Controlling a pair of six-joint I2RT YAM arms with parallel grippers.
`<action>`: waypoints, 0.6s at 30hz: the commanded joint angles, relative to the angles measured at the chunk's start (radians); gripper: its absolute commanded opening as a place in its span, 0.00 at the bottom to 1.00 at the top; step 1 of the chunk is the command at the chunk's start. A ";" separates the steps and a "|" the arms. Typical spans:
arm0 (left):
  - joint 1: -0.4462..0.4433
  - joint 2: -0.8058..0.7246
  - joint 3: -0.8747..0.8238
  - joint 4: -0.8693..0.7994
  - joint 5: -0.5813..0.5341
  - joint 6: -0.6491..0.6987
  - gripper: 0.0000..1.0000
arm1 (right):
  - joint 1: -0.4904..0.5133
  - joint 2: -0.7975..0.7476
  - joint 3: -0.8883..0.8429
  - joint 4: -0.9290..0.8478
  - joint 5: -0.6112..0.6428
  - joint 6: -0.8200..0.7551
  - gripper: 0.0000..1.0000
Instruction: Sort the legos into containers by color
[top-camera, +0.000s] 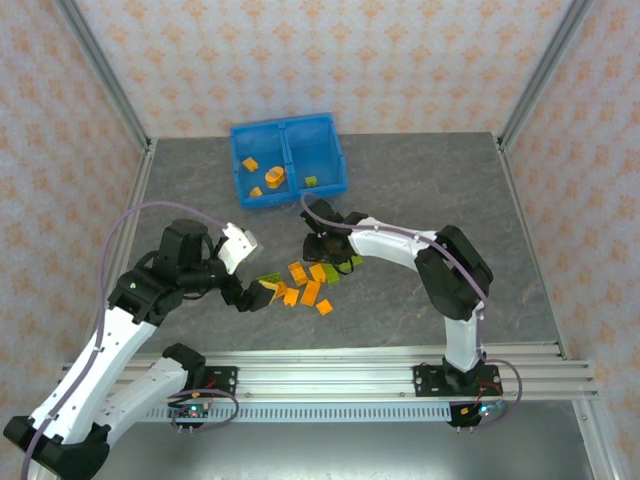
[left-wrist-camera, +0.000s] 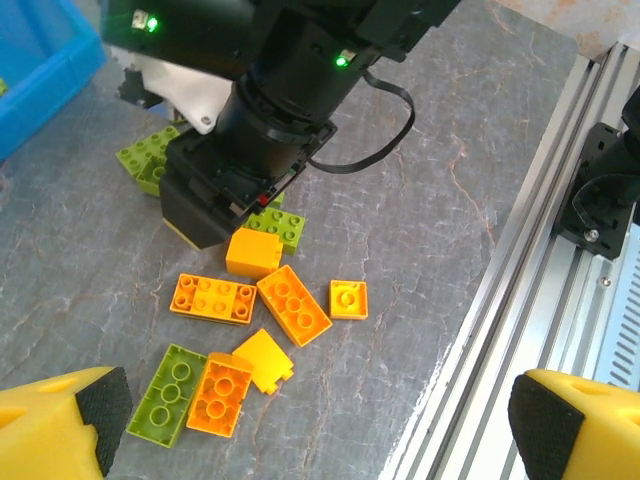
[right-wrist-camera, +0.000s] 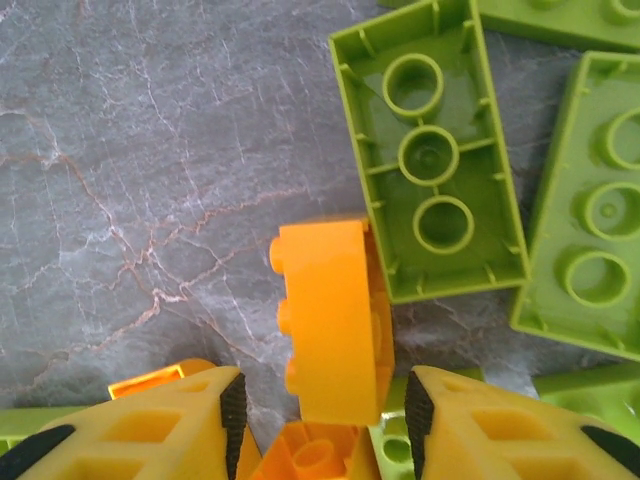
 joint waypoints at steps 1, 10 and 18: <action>-0.002 0.007 -0.012 0.025 0.011 0.061 1.00 | 0.002 0.049 0.048 -0.011 0.027 0.012 0.47; -0.002 0.009 -0.025 0.050 -0.091 0.040 1.00 | 0.002 0.103 0.107 -0.045 0.070 0.005 0.30; -0.003 -0.034 -0.038 0.082 -0.153 0.023 1.00 | 0.002 -0.004 0.121 -0.056 0.087 -0.039 0.21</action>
